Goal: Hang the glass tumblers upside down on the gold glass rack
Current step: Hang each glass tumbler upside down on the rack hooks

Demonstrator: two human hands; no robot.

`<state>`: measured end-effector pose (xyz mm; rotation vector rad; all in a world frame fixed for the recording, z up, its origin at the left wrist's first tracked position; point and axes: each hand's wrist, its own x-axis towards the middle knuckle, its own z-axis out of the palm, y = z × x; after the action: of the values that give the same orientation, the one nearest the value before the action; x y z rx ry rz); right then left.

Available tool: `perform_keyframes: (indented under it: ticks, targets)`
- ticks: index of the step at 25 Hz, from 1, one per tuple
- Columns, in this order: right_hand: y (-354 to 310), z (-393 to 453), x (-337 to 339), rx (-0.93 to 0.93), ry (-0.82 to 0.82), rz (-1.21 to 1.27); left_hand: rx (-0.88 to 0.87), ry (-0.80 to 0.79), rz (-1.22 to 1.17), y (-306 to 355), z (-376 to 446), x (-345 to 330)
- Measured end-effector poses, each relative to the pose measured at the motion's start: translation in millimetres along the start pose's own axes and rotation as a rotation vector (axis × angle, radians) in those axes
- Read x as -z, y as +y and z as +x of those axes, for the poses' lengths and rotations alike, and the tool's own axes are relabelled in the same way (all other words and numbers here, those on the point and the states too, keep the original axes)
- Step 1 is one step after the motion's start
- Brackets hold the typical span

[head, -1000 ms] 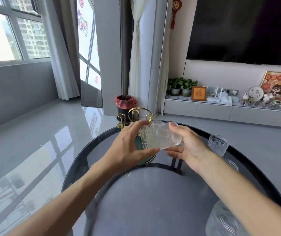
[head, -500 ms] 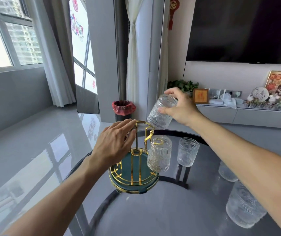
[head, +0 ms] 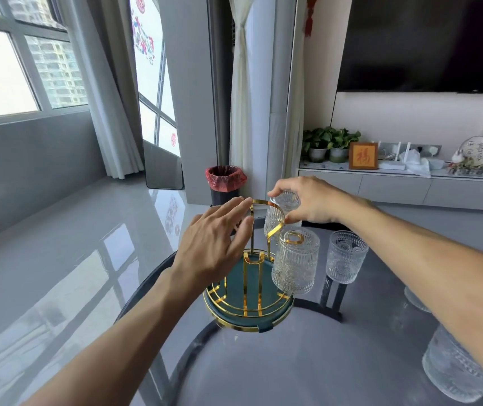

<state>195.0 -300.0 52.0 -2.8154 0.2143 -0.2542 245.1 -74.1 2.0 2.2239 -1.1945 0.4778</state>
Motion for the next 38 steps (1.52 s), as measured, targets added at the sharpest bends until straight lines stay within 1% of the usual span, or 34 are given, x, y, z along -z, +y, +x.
perform_keyframes:
  ticks: [3,6,9,12,14,17,18,19,21,22,23,24,26,29,31,33,34,35,36,37,38]
  targets:
    - [1.4,6.8,-8.6,-0.024,-0.094,-0.072,0.006,-0.006,-0.011,0.0,-1.1,-0.3]
    - [-0.5,16.7,-12.0,-0.087,-0.159,-0.057,0.010,-0.007,-0.018,1.3,0.2,0.5]
    - [0.2,20.8,-13.9,-0.128,-0.155,-0.008,0.034,-0.010,-0.052,3.3,0.5,-0.6]
    - [2.9,8.7,-11.3,-0.178,-0.134,0.147,0.051,-0.018,-0.084,3.9,-1.4,-1.8]
    - [2.7,-7.8,-7.8,-0.181,-0.104,0.195,0.079,-0.057,-0.093,5.8,0.7,-1.3]
    - [-4.8,-55.3,-0.4,-0.168,0.056,0.232,0.163,-0.174,-0.065,15.7,-0.6,1.5]
    - [-9.3,-78.3,3.4,-0.160,0.091,0.262,0.192,-0.179,-0.047,22.8,-5.4,3.1]
    - [-11.8,-101.9,7.1,-0.156,0.106,0.291,0.213,-0.139,-0.041,31.8,-13.0,4.1]
    - [-13.4,-156.3,8.0,-0.188,0.070,0.304,0.219,-0.024,-0.084,61.8,-42.1,2.1]
    - [-12.0,-185.0,6.2,-0.203,0.041,0.312,0.205,0.009,-0.151,79.9,-62.7,-3.0]
    - [-11.7,-210.0,5.2,-0.213,0.005,0.322,0.186,0.007,-0.231,97.1,-83.7,-9.8]
    - [-11.8,-232.8,3.7,-0.231,-0.039,0.326,0.172,-0.037,-0.311,114.3,-105.1,-16.5]
    - [-7.6,-275.4,0.5,-0.266,-0.091,0.320,0.144,-0.202,-0.435,151.2,-149.0,-32.2]
    - [1.8,-318.9,-6.5,-0.314,-0.102,0.376,0.043,-0.460,-0.513,195.1,-195.2,-51.0]
    - [8.5,-335.0,-12.4,-0.370,-0.083,0.369,-0.034,-0.586,-0.543,214.5,-207.5,-61.7]
    - [12.8,-347.5,-17.8,-0.503,-0.043,0.263,-0.042,-0.607,-0.542,231.5,-210.9,-71.1]
    - [12.8,-352.5,-18.8,-0.587,-0.054,0.201,-0.011,-0.581,-0.541,240.6,-210.6,-73.9]
    - [12.1,-357.6,-20.6,-0.659,-0.101,0.194,0.032,-0.542,-0.535,249.3,-209.9,-76.0]
    - [11.3,-362.2,-23.0,-0.712,-0.163,0.267,0.068,-0.499,-0.520,256.4,-208.6,-77.6]
    - [11.6,-365.8,-24.4,-0.755,-0.199,0.397,0.088,-0.458,-0.497,260.3,-207.0,-79.2]
    - [13.6,-368.3,-23.3,-0.788,-0.200,0.539,0.102,-0.420,-0.476,260.1,-206.0,-79.8]
